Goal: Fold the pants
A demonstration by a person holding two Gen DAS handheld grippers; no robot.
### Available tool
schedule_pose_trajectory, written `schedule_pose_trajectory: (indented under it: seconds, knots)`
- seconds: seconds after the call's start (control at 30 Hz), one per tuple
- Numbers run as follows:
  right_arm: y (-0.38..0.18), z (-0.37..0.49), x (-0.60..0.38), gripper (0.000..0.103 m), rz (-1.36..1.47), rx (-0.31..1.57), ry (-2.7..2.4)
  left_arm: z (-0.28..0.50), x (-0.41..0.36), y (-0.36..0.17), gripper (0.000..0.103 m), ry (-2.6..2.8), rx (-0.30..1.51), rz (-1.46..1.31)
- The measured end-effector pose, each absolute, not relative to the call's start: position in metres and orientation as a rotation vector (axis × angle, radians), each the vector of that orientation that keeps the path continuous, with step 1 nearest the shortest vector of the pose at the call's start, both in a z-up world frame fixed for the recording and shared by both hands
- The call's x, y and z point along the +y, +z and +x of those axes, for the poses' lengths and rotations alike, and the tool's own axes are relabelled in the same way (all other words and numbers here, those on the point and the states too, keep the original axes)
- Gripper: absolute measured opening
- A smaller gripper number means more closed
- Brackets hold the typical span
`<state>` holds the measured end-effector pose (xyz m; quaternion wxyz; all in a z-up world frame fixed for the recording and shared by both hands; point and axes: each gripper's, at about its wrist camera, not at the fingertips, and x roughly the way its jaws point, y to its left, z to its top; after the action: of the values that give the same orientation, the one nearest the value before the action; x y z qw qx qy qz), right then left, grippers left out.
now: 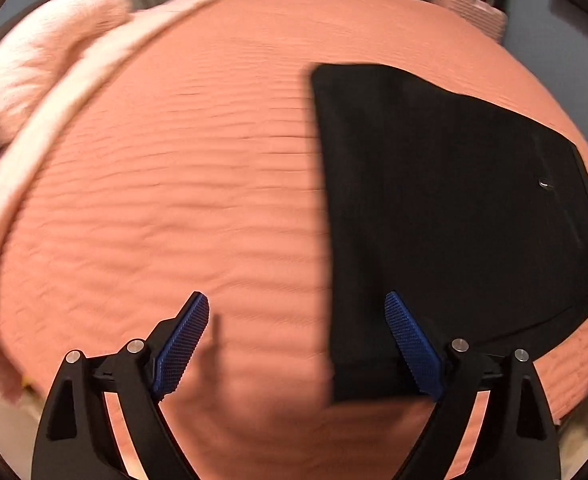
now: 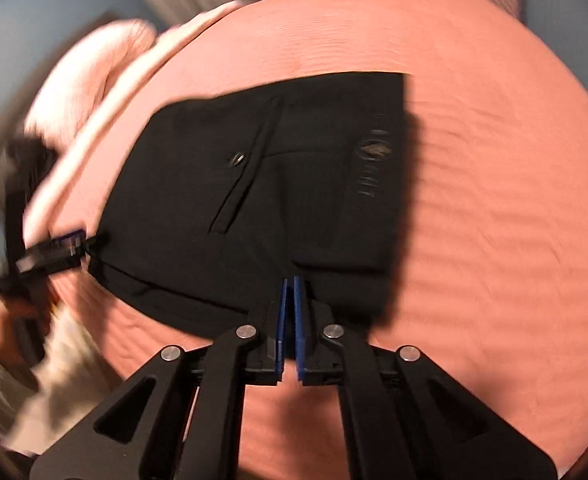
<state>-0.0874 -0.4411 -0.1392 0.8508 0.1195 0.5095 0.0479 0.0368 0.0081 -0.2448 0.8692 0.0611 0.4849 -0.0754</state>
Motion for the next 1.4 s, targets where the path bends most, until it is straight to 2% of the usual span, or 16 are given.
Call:
schedule_pose_trajectory:
  seconds: [0.03,0.13,0.2,0.23,0.27,0.33,0.47,0.53,0.6,0.9,0.97,1.0,1.03,1.07,1.13,1.4]
  knots:
    - [-0.135,-0.096,-0.449,0.02,0.136,1.092,-0.011,0.033,0.018,-0.243,0.089,-0.137,1.004,0.139]
    - [-0.118,-0.108,-0.444,0.034,0.068,1.081,-0.06,0.026,0.04,-0.251,0.084,0.04,1.05,0.237]
    - [-0.109,-0.114,-0.459,0.07,0.171,1.036,-0.031,0.019,0.049,-0.239,0.083,0.012,1.041,0.131]
    - [-0.107,-0.109,-0.455,0.095,0.22,1.008,0.001,0.015,0.047,-0.229,0.086,-0.057,1.015,0.046]
    - [-0.108,-0.103,-0.451,0.098,0.277,0.978,0.054,0.016,0.043,-0.223,0.087,-0.119,1.001,-0.016]
    - [-0.119,-0.09,-0.448,0.098,0.334,0.99,0.124,0.025,0.028,-0.223,0.092,-0.262,1.023,-0.107]
    - [-0.141,-0.069,-0.442,0.098,0.453,1.024,0.183,0.055,0.007,-0.263,0.092,-0.45,1.184,-0.242]
    - [-0.157,-0.064,-0.447,0.098,0.574,1.028,0.25,0.058,0.01,-0.268,0.098,-0.468,1.141,-0.27]
    - [-0.171,-0.057,-0.444,0.095,0.652,1.02,0.31,0.06,0.009,-0.269,0.097,-0.508,1.119,-0.283]
    - [-0.172,-0.046,-0.415,0.092,0.622,0.983,0.339,0.07,-0.012,-0.273,0.097,-0.655,1.124,-0.274]
    - [-0.174,-0.044,-0.411,0.083,0.602,0.986,0.297,0.072,-0.017,-0.269,0.086,-0.618,1.134,-0.24]
    - [-0.174,-0.043,-0.41,0.057,0.568,0.998,0.243,0.072,-0.02,-0.27,0.082,-0.595,1.131,-0.211]
    - [-0.173,-0.044,-0.413,0.038,0.592,0.997,0.241,0.071,-0.021,-0.269,0.066,-0.578,1.125,-0.203]
    - [-0.17,-0.043,-0.412,0.035,0.611,0.997,0.23,0.072,-0.017,-0.268,0.046,-0.564,1.121,-0.224]
    - [-0.158,-0.041,-0.401,0.031,0.522,1.005,0.209,0.075,-0.004,-0.265,0.027,-0.559,1.122,-0.295]
    - [-0.085,-0.01,-0.394,0.026,0.477,0.9,0.234,0.086,-0.006,-0.186,0.016,-0.565,0.939,-0.226]
